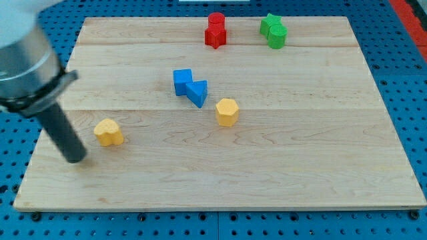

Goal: Move the heart diagonally to the bottom left of the triangle

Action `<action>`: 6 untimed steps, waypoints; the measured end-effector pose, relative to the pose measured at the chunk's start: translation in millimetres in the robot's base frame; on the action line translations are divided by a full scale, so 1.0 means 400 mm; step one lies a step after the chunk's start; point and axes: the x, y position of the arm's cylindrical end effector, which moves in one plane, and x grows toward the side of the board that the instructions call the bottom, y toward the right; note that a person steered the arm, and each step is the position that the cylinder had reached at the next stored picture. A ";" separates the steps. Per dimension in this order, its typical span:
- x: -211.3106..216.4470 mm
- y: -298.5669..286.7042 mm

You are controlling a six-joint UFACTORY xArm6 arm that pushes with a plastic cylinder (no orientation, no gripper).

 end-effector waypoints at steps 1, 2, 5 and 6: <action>-0.072 0.078; -0.079 0.264; 0.020 0.402; -0.049 0.373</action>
